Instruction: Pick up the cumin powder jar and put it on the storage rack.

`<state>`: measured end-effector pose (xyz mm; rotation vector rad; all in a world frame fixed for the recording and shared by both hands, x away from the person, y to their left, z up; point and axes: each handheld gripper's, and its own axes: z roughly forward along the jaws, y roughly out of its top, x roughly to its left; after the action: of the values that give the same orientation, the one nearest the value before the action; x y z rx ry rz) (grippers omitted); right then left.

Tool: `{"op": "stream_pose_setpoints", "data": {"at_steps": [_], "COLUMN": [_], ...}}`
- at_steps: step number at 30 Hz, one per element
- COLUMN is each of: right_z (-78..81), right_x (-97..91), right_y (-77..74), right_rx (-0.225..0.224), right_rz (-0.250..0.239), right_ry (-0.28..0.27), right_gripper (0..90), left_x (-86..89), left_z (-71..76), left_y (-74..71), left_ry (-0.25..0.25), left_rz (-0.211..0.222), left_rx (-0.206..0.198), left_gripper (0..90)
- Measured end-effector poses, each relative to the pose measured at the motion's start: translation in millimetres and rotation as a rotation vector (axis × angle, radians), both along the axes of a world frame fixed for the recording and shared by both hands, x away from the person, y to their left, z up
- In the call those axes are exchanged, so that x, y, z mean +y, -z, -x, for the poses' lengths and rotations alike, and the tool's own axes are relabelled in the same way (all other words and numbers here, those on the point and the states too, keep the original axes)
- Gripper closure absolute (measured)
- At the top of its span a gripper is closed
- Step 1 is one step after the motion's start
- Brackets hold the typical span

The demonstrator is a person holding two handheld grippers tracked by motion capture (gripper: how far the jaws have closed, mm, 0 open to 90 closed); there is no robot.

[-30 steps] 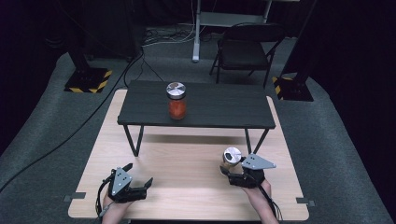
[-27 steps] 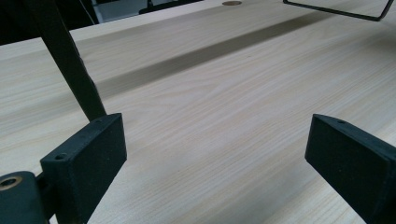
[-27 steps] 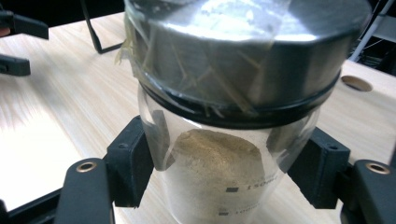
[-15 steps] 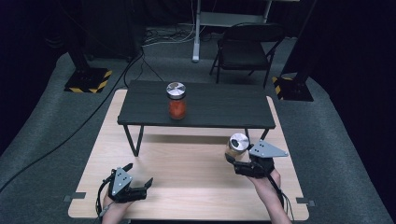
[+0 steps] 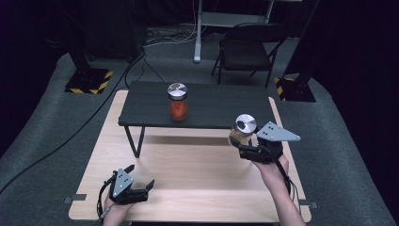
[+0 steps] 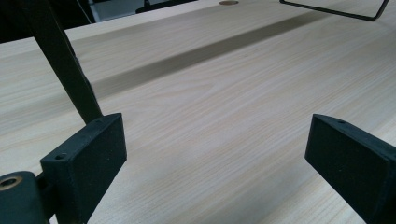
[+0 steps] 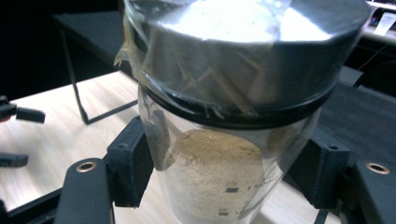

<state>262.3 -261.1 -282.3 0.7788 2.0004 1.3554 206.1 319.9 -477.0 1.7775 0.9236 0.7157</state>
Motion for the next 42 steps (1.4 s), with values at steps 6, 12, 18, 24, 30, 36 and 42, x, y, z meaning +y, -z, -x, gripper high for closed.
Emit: {"op": "stream_pose_setpoints", "data": {"at_steps": [6,12,18,24,30,36,42], "right_z": [-10.1,-28.5,-49.3,-70.5,-82.1,-83.0,-74.8], "right_x": [4.9,12.1,22.5,31.3,37.9,37.7,22.2], "right_y": [-13.1,-19.9,-24.5,-24.1,-21.6,-18.2,-13.4], "right_rx": [-0.009,0.009,0.038,0.082,0.1,0.095,0.069], "right_rz": [-0.006,-0.006,-0.013,-0.028,-0.032,-0.052,-0.092], "right_ry": [0.024,0.048,0.086,0.131,0.142,0.15,0.128], "right_gripper": [30.3,30.3,30.3,30.3,30.2,29.1,13.9], "left_x": [0.3,0.9,0.8,1.3,1.5,1.2,0.6], "left_z": [-0.1,-0.6,-0.4,-0.9,-1.1,-0.9,-0.2], "left_y": [0.1,0.0,0.2,0.0,-0.1,-0.2,0.2], "left_ry": [0.002,0.002,0.004,0.005,0.006,0.006,0.001], "left_rz": [0.001,0.005,0.003,0.006,0.006,0.004,0.004], "left_rx": [0.0,0.003,0.001,0.003,0.004,0.004,0.001], "left_gripper": [5.1,5.0,5.0,5.0,5.1,5.0,5.0]}}
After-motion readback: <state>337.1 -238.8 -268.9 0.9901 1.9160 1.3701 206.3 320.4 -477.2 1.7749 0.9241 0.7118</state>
